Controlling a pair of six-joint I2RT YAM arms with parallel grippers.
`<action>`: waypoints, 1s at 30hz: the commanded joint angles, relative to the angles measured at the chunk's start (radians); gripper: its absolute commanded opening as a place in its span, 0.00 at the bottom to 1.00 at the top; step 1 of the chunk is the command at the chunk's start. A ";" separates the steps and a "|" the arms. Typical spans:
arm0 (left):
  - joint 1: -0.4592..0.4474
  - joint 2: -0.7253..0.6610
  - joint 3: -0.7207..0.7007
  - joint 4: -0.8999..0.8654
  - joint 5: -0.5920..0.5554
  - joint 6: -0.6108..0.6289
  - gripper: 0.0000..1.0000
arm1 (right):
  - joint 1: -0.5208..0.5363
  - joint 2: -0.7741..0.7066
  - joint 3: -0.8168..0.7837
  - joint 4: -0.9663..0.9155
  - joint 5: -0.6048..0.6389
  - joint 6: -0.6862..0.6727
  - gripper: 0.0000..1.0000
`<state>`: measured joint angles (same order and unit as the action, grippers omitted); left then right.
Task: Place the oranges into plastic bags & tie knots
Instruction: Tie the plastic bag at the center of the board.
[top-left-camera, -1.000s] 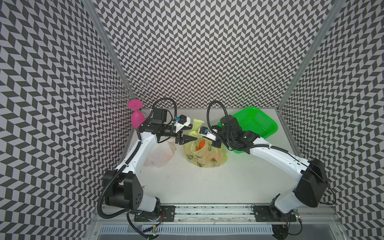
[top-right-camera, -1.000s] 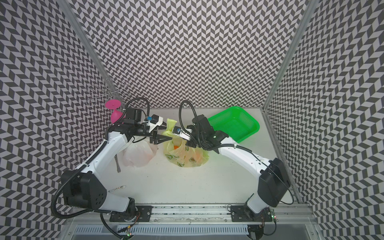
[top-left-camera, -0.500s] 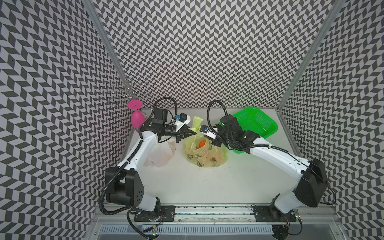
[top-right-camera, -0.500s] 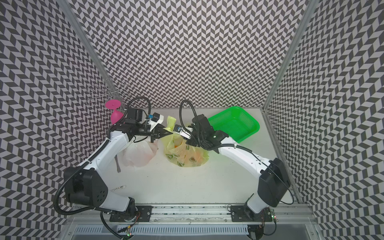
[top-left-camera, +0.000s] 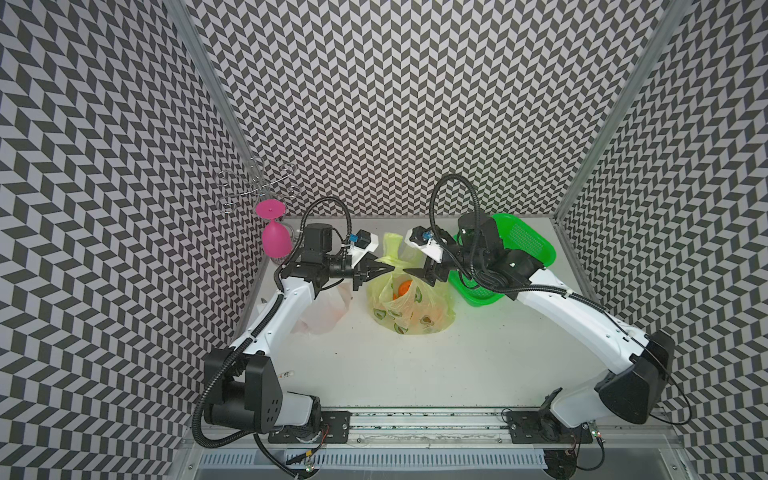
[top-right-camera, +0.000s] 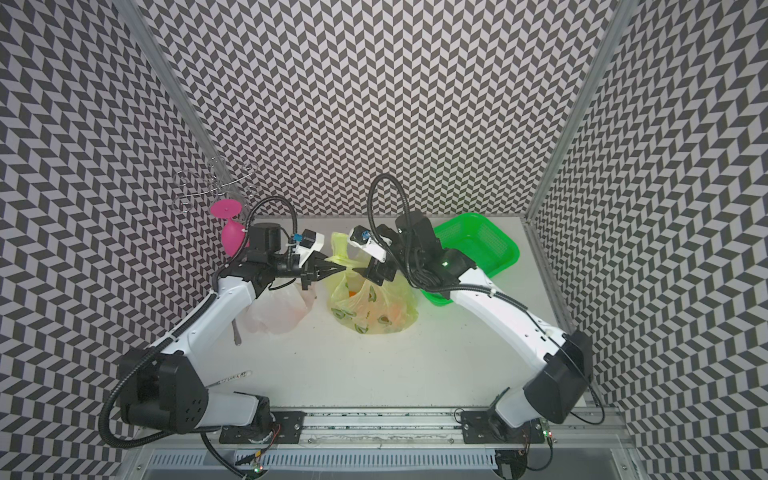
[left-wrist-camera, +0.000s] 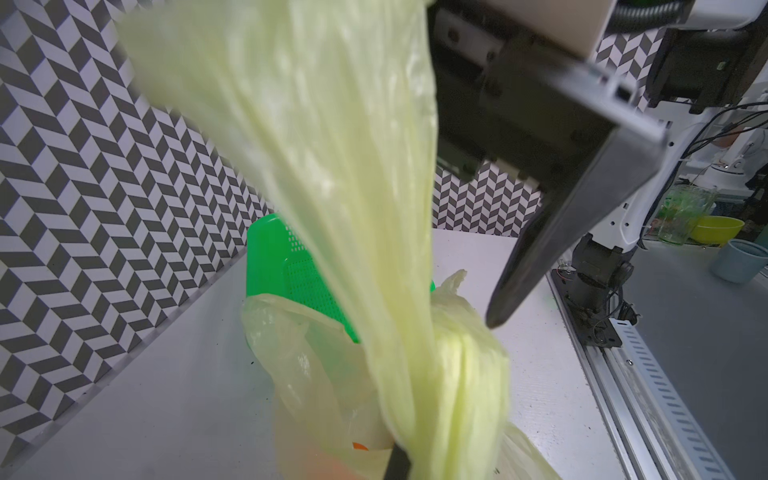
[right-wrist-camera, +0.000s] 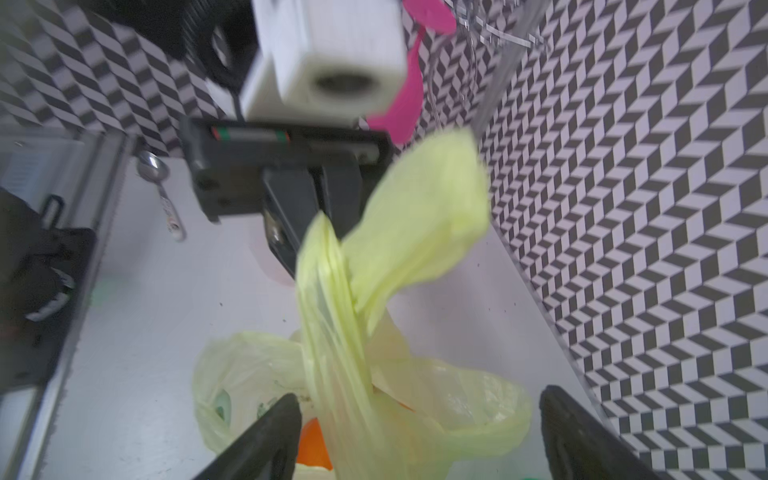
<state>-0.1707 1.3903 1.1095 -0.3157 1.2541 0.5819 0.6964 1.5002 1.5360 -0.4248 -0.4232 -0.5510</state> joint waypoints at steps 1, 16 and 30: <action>-0.010 -0.028 -0.015 0.021 0.014 0.052 0.00 | -0.017 0.022 0.104 -0.023 -0.248 0.081 0.91; -0.020 -0.047 -0.025 0.005 -0.010 0.076 0.00 | -0.020 0.187 0.239 -0.030 -0.360 0.187 0.41; -0.013 -0.013 -0.024 0.110 -0.009 -0.068 0.07 | -0.049 0.080 0.103 -0.037 -0.408 0.119 0.04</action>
<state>-0.1879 1.3670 1.0889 -0.2520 1.2346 0.5510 0.6556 1.6260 1.6608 -0.4862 -0.7856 -0.4019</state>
